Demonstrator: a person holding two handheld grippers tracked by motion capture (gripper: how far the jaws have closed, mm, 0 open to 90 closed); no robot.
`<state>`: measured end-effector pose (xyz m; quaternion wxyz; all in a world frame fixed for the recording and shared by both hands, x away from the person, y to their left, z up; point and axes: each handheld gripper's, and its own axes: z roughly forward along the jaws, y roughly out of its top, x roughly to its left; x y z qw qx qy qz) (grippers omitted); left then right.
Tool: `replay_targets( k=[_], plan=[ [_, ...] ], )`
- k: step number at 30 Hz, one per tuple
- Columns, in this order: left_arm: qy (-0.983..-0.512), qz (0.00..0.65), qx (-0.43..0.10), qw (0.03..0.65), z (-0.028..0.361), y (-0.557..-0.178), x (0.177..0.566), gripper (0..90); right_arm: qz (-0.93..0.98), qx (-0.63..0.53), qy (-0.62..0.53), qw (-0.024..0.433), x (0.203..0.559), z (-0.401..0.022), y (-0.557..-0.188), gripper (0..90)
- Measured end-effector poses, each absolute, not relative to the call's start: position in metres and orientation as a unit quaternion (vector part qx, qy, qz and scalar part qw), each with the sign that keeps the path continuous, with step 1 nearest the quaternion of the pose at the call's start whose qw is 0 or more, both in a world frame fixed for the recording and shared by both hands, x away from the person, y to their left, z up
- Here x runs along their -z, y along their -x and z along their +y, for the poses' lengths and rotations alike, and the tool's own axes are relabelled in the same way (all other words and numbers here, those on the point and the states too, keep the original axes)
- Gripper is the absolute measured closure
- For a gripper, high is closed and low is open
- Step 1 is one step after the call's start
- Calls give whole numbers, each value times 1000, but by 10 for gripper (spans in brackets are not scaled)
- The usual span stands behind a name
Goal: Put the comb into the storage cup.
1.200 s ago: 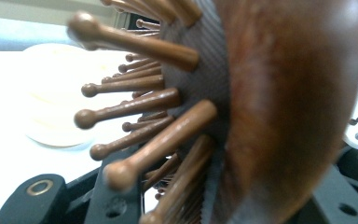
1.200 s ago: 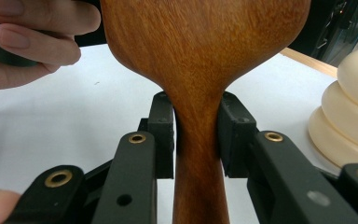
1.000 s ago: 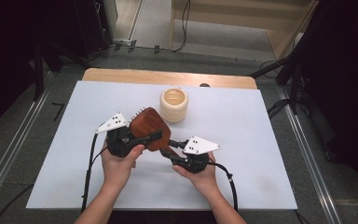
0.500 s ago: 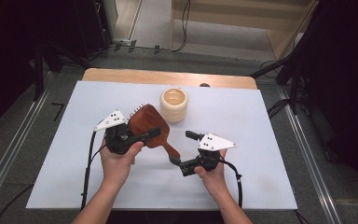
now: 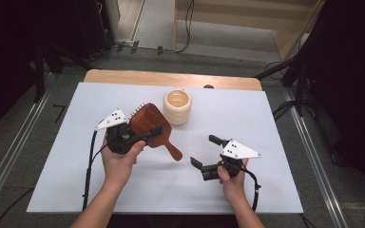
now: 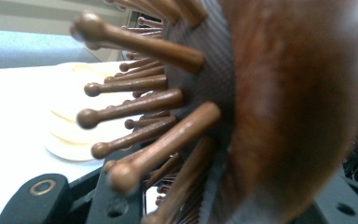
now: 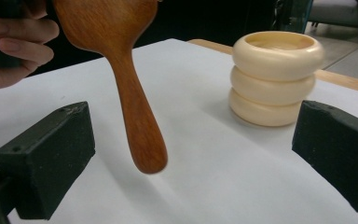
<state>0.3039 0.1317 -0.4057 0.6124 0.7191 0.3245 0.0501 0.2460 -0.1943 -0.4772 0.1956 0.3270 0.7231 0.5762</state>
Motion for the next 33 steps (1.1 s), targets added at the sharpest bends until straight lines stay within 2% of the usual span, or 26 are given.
replay_targets(
  k=[33],
  plan=[
    [-713, 331, -71, 614, 140, -316, 396, 598, 686, -564, -391, 240, 500, -291, -216, 0]
  ],
)
